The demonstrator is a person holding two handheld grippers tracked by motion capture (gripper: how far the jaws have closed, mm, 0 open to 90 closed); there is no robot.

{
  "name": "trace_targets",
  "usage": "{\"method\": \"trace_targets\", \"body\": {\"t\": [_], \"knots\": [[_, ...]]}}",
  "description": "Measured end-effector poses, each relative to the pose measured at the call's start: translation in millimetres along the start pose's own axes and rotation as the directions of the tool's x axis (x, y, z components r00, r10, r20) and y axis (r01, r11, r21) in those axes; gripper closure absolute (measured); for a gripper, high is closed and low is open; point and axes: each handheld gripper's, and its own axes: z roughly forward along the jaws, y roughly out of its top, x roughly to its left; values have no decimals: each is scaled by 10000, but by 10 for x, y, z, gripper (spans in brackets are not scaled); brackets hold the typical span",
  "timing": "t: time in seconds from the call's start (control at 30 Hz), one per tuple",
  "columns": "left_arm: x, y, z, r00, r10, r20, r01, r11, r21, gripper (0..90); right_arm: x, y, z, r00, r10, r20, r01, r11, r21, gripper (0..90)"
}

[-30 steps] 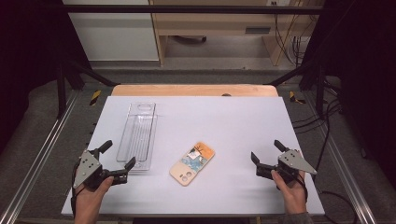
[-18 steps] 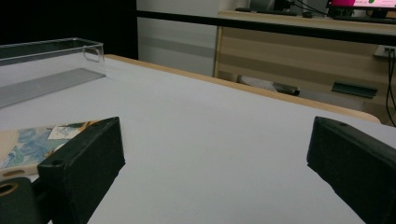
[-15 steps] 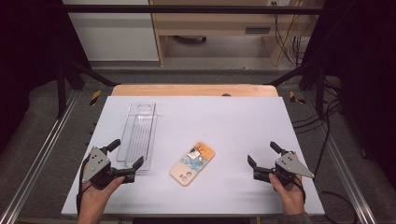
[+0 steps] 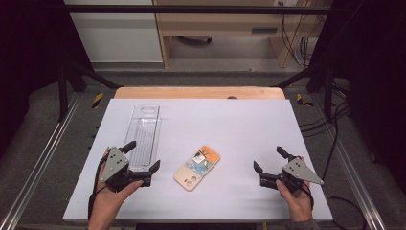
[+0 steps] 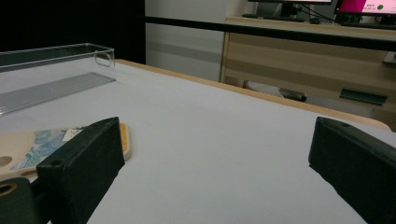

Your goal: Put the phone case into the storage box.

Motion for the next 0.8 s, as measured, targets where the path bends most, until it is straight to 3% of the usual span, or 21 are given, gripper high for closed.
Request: {"method": "trace_targets", "body": {"t": [0.5, 0.8], "knots": [[-322, -17, 360, 9980, 171, 616, -216, 9971, 726, 9, 6, -12, -15, 9997, -58, -222, 57, 10000, -73, 22], [-406, -38, 471, 9959, 199, 883, -282, 9951, 943, 10, 4, -25, -20, 9995, -101, -309, 98, 9999, -87, 23]]}}
